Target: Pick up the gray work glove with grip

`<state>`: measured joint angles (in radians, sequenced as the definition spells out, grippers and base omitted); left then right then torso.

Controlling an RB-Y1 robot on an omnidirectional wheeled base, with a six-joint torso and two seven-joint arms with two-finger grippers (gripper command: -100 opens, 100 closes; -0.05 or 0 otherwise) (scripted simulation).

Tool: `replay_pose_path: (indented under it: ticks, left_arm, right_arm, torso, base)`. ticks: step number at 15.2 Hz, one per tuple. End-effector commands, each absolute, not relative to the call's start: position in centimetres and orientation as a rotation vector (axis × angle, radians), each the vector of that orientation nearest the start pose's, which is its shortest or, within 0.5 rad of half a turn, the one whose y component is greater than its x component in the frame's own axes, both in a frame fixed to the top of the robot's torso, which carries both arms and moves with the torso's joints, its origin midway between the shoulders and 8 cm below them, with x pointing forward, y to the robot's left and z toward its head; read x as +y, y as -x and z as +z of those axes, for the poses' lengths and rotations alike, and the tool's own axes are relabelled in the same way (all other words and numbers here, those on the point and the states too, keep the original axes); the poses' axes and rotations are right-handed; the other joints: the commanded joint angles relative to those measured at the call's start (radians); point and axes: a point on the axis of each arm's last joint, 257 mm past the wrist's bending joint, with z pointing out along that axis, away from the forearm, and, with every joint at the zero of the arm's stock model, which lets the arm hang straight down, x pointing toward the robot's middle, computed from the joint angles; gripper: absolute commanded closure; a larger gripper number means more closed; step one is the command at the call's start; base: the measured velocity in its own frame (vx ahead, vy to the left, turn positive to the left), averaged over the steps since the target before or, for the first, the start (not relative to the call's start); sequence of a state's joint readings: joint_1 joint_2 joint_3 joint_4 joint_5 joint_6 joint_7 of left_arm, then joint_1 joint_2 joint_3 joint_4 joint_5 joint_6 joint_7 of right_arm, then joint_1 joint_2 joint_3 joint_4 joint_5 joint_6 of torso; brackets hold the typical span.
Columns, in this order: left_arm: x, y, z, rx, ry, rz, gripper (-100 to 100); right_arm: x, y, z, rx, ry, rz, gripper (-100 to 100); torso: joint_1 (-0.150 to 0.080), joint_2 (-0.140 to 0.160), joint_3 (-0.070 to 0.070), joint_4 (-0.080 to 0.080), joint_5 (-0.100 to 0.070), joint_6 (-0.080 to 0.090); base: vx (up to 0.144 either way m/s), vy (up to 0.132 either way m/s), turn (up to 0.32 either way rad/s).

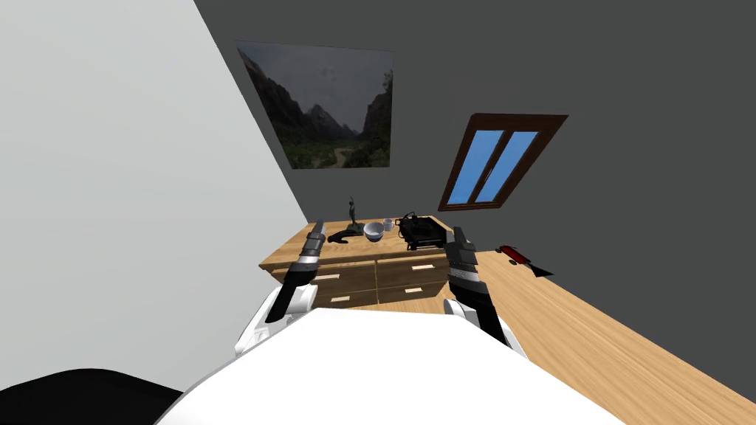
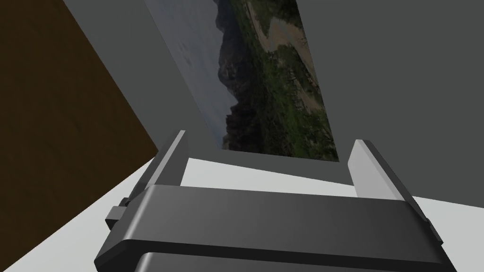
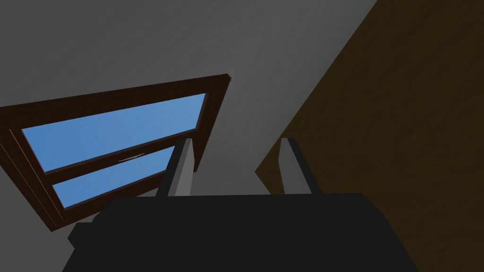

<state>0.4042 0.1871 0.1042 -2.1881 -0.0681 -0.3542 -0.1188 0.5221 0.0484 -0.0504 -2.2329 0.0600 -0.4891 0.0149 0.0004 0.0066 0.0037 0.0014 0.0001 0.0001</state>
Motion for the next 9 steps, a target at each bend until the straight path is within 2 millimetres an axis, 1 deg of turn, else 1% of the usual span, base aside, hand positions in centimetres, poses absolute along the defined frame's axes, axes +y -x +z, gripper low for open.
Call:
replay_pose_path:
  ticks: [1,2,3,7,8,9]
  left_arm:
    - [31.1,-40.1,-2.0,0.938,0.539,-0.983,-100]
    - [31.7,-40.6,-2.6,0.955,0.547,-0.967,-100]
    - [31.7,-40.6,-2.6,0.955,0.547,-0.967,-100]
    - [34.6,-42.6,-5.0,1.011,0.593,-0.902,-100]
    - [34.6,-42.6,-5.0,1.011,0.593,-0.902,-100]
    - [35.4,-43.1,-5.7,1.023,0.608,-0.885,-100]
  right_arm:
    - [-30.0,-34.9,-0.6,0.663,-0.707,1.173,0]
    - [-30.0,-34.9,-0.6,0.663,-0.707,1.173,0]
    - [-30.0,-34.9,-0.6,0.663,-0.707,1.173,0]
    - [-30.0,-34.9,-0.6,0.663,-0.707,1.173,0]
    - [-30.0,-34.9,-0.6,0.663,-0.707,1.173,0]
    - [-30.0,-34.9,-0.6,0.663,-0.707,1.173,0]
  torso:
    - [0.0,0.0,0.0,0.0,0.0,0.0]
    - [0.0,0.0,0.0,0.0,0.0,0.0]
    - [0.0,0.0,0.0,0.0,0.0,0.0]
    - [0.0,-0.002,-0.001,0.0,0.0,0.0]
    - [0.0,-0.002,-0.001,0.0,0.0,0.0]
    - [0.0,-0.002,-0.001,0.0,0.0,0.0]
  base:
    - [-0.095,0.001,-0.075]
    - [-0.094,0.004,-0.083]
    - [-0.078,0.004,-0.053]
    - [-0.068,-0.006,-0.071]
    - [-0.055,0.001,-0.053]
    - [-0.045,-0.002,-0.054]
